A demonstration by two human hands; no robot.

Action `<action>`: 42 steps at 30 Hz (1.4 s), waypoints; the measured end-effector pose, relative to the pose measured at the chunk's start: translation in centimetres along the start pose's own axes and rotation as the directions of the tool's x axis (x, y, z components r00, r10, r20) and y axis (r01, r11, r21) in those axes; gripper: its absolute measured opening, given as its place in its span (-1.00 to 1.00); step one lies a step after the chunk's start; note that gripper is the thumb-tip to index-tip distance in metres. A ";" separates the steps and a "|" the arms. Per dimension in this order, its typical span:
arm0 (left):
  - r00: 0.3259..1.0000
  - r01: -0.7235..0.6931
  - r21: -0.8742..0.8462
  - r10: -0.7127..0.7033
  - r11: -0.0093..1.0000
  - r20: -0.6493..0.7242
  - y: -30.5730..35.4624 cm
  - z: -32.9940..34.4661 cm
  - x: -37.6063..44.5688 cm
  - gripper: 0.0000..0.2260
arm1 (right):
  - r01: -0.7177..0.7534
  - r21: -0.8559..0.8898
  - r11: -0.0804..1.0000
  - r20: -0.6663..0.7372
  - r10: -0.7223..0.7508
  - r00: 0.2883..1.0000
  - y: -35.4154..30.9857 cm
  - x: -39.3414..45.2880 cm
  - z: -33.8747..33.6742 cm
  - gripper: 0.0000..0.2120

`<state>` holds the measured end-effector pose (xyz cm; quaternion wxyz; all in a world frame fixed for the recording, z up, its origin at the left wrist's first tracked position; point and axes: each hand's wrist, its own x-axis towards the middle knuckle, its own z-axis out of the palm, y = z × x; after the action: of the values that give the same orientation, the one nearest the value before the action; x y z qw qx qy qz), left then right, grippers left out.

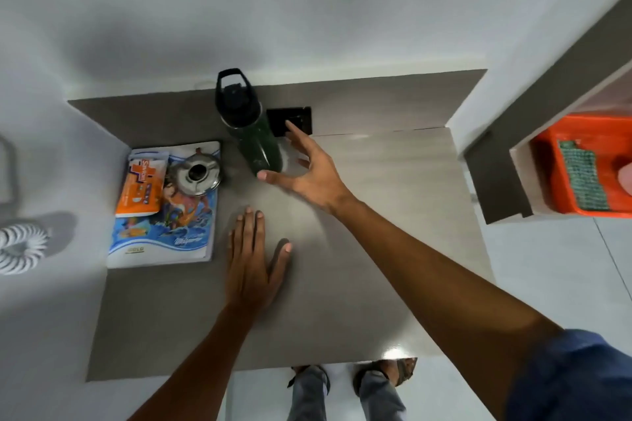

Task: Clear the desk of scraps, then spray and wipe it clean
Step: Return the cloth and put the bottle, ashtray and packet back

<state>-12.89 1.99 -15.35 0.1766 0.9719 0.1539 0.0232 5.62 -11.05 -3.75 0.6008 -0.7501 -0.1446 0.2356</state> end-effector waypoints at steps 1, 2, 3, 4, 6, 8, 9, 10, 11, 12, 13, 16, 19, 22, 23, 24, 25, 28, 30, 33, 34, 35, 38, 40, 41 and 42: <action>1.000 0.001 0.010 -0.001 1.000 0.007 -0.7 0.1 -0.2 -0.25 | 0.007 -0.001 1.000 -0.004 -0.007 1.000 0.0 0.6 0.9 0.08; 1.000 -0.006 0.036 0.006 0.999 0.003 -1.4 0.3 -0.4 -0.25 | 0.014 0.002 1.000 -0.012 -0.014 1.000 0.0 1.2 1.7 0.08; 1.000 -0.024 0.076 0.024 0.997 -0.004 -2.0 0.6 -0.6 -0.25 | 0.025 0.010 1.000 -0.022 -0.024 0.999 0.0 1.9 2.4 0.07; 0.999 -0.044 0.116 0.046 0.992 -0.010 -2.4 0.8 -0.9 -0.26 | 0.033 0.022 0.999 -0.037 -0.032 0.999 0.1 2.5 3.1 0.06; 0.998 -0.064 0.152 0.067 0.986 -0.012 -2.8 1.0 -1.0 -0.27 | 0.046 0.040 0.998 -0.079 -0.042 0.996 0.3 3.8 3.9 0.05; 0.999 -0.049 0.157 0.051 0.986 -0.008 -2.8 0.9 -1.0 -0.28 | 0.056 0.035 0.998 -0.119 -0.052 0.992 0.6 4.8 4.5 0.03; 0.999 -0.041 0.154 0.043 0.987 -0.005 -2.8 0.8 -1.0 -0.28 | 0.063 0.027 0.998 -0.143 -0.059 0.988 0.7 5.2 4.9 0.01; 0.999 -0.039 0.150 0.039 0.988 0.002 -2.7 0.8 -1.1 -0.27 | 0.070 0.018 0.997 -0.173 -0.066 0.983 0.9 5.5 5.1 -0.02; 0.999 -0.036 0.147 0.035 0.989 0.012 -2.6 0.7 -1.1 -0.27 | 0.076 0.012 0.997 -0.201 -0.072 0.977 1.1 5.7 5.3 -0.04; 0.999 -0.031 0.145 0.027 0.989 0.026 -2.5 0.7 -1.1 -0.26 | 0.080 0.009 0.997 -0.223 -0.076 0.972 1.3 6.0 5.5 -0.07; 0.999 -0.025 0.145 0.019 0.989 0.041 -2.4 0.6 -1.1 -0.25 | 0.082 0.008 0.997 -0.238 -0.077 0.968 1.4 6.1 5.6 -0.09; 0.998 -0.016 0.144 0.008 0.989 0.058 -2.3 0.4 -1.1 -0.24 | 0.085 -0.006 0.996 -0.255 -0.083 0.963 1.4 6.5 5.6 -0.11; 0.999 -0.016 0.131 0.009 0.991 0.051 -2.3 0.5 -1.1 -0.25 | 0.105 -0.038 0.994 -0.250 -0.111 0.962 1.3 6.5 5.3 -0.11; 0.999 -0.025 0.125 0.019 0.992 0.046 -2.3 0.4 -1.0 -0.25 | 0.113 -0.044 0.993 -0.242 -0.120 0.963 1.5 5.6 4.8 -0.11; 0.999 -0.031 0.120 0.026 0.992 0.042 -2.3 0.4 -1.0 -0.25 | 0.113 -0.041 0.993 -0.242 -0.120 0.963 1.7 5.1 4.5 -0.11; 0.999 -0.037 0.116 0.033 0.993 0.035 -2.2 0.3 -1.0 -0.26 | 0.115 -0.039 0.993 -0.244 -0.121 0.962 1.9 4.6 4.1 -0.11; 0.999 -0.038 0.115 0.035 0.993 0.029 -2.2 0.2 -1.0 -0.26 | 0.119 -0.036 0.992 -0.247 -0.124 0.961 2.0 4.1 3.6 -0.11; 0.999 -0.032 0.125 0.029 0.992 0.026 -1.8 -0.1 -1.2 -0.27 | 0.120 -0.017 0.993 -0.273 -0.120 0.954 2.5 2.3 1.2 -0.12; 0.999 -0.023 0.131 0.020 0.991 0.027 -1.5 -0.3 -1.3 -0.27 | 0.108 0.001 0.994 -0.310 -0.103 0.945 3.0 1.1 -0.9 -0.13; 0.999 -0.033 0.128 0.030 0.991 0.024 -1.3 -0.5 -1.3 -0.26 | 0.083 0.011 0.996 -0.369 -0.073 0.927 3.9 -0.5 -4.5 -0.12; 0.999 -0.032 0.125 0.029 0.992 0.025 -1.2 -0.5 -1.3 -0.26 | 0.075 0.011 0.997 -0.386 -0.065 0.920 4.1 -0.9 -5.9 -0.11; 0.999 -0.028 0.121 0.025 0.992 0.025 -1.3 -0.4 -1.3 -0.26 | 0.065 0.009 0.998 -0.403 -0.056 0.913 4.3 -1.3 -7.2 -0.10; 0.999 -0.034 0.116 0.031 0.993 0.025 -1.4 -0.2 -1.3 -0.26 | 0.035 0.000 0.999 -0.467 -0.031 0.883 4.9 -2.0 -11.5 -0.08; 0.999 -0.039 0.117 0.036 0.992 0.028 -1.5 -0.1 -1.3 -0.25 | 0.020 -0.004 1.000 -0.511 -0.020 0.859 5.4 -2.3 -14.0 -0.09; 0.999 -0.040 0.119 0.037 0.992 0.031 -1.4 -0.1 -1.3 -0.25 | 0.014 -0.008 1.000 -0.532 -0.016 0.847 5.6 -2.5 -15.1 -0.10; 0.999 -0.042 0.123 0.038 0.992 0.033 -1.4 -0.1 -1.3 -0.25 | 0.010 -0.017 1.000 -0.551 -0.017 0.834 5.8 -2.6 -16.2 -0.10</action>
<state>-14.54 2.86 -15.74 0.1180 0.9841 0.1327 0.0025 11.57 -27.17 -6.17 0.6136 -0.7891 0.0276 0.0046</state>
